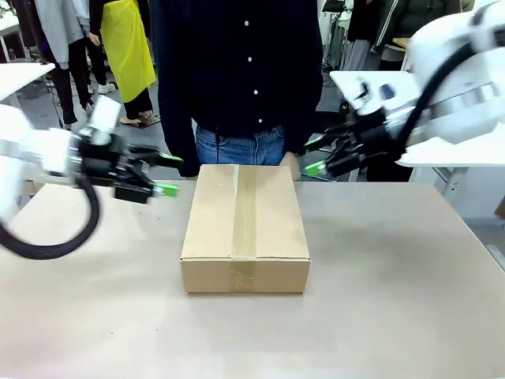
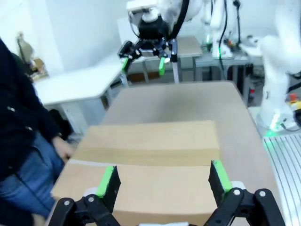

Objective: Pack the gift set into the box.
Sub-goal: Press and hold the closed box until the human finishes sealing it.

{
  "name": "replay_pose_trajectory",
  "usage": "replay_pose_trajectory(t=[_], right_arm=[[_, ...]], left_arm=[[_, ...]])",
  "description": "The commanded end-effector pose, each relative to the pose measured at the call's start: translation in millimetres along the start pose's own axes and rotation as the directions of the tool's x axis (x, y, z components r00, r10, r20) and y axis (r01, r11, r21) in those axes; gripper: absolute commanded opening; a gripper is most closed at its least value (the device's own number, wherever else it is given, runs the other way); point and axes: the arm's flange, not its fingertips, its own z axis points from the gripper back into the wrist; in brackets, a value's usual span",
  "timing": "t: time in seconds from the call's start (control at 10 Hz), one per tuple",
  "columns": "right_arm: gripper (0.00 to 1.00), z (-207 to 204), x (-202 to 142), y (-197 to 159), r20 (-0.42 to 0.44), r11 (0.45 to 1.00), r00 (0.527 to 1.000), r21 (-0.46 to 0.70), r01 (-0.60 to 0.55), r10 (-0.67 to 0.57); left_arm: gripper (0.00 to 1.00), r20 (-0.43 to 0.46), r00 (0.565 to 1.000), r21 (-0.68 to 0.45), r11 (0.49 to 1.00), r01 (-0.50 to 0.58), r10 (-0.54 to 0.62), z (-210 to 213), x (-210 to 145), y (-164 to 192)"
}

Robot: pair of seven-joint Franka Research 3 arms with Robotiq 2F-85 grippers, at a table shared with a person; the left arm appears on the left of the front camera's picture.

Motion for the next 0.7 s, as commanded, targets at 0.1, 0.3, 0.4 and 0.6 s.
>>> replay_pose_trajectory(t=[0.1, 0.3, 0.4, 0.6], right_arm=[[1.00, 103, -45, 60, 0.250, 0.976, 0.966, -0.218, -0.006, 0.062], [1.00, 131, -85, 67, 0.340, 0.932, 0.940, -0.348, 0.103, 0.023], [1.00, 115, -39, 62, 0.244, 0.973, 0.970, -0.227, 0.040, 0.017], [1.00, 115, -39, 62, 0.244, 0.973, 0.970, -0.227, 0.040, 0.017]], left_arm=[[1.00, 0.164, 0.986, 0.214, 0.976, -0.047, 0.011, 118, -17, -43], [1.00, 0.281, 0.954, 0.348, 0.916, -0.198, 0.099, 158, -63, -62], [1.00, 0.148, 0.989, 0.243, 0.969, -0.050, 0.014, 137, -4, -14], [1.00, 0.148, 0.989, 0.243, 0.969, -0.050, 0.014, 137, -4, -14]])
